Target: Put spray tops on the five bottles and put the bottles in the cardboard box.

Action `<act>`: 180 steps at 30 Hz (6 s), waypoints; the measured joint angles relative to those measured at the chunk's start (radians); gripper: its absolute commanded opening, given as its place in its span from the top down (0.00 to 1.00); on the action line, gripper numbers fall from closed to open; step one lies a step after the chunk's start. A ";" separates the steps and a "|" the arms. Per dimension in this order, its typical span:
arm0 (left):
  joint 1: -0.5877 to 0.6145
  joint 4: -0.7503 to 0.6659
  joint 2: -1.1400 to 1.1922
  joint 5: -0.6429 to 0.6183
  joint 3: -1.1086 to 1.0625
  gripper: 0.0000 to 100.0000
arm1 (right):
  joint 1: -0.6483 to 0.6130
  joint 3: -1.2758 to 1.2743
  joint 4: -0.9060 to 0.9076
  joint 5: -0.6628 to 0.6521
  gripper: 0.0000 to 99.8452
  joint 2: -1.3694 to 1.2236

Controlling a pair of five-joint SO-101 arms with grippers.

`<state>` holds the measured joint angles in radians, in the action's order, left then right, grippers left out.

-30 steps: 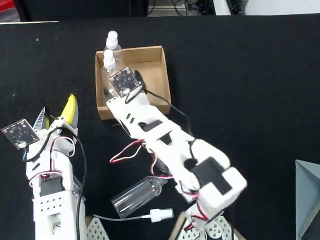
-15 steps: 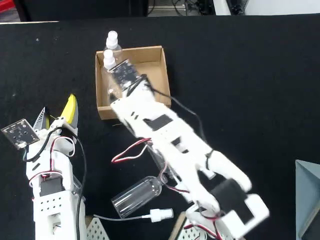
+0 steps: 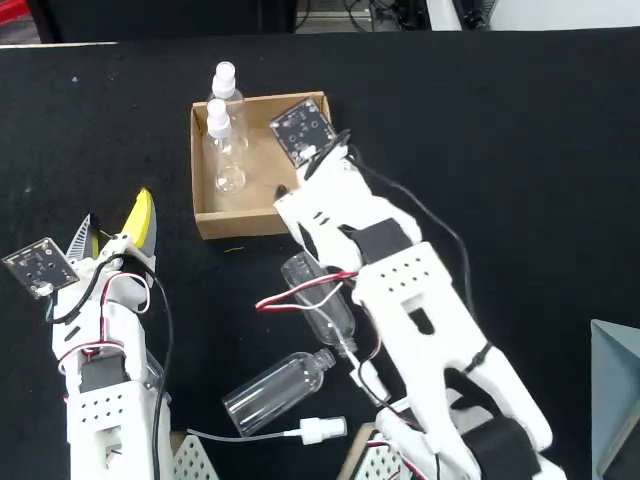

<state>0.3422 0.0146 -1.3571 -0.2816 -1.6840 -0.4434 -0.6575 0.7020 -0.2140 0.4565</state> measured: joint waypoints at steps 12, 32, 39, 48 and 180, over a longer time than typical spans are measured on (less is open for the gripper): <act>0.000 0.000 0.000 0.000 0.000 0.70 | 0.003 0.112 0.370 -0.058 0.66 0.012; 0.000 0.000 0.000 0.000 0.000 0.70 | -0.066 -0.060 0.453 -0.021 0.66 0.014; 0.000 0.000 0.000 0.000 0.000 0.70 | -0.098 -0.135 0.348 0.025 0.66 0.014; 0.000 0.000 0.000 0.000 0.000 0.70 | -0.133 -0.160 0.236 0.078 0.66 -0.104; 0.000 0.000 0.000 0.000 0.000 0.70 | 0.387 -0.440 -0.071 0.687 0.99 0.632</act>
<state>0.3422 0.0146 -1.3571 -0.2816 -1.6840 -0.0568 -1.0978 0.6314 0.4733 1.0886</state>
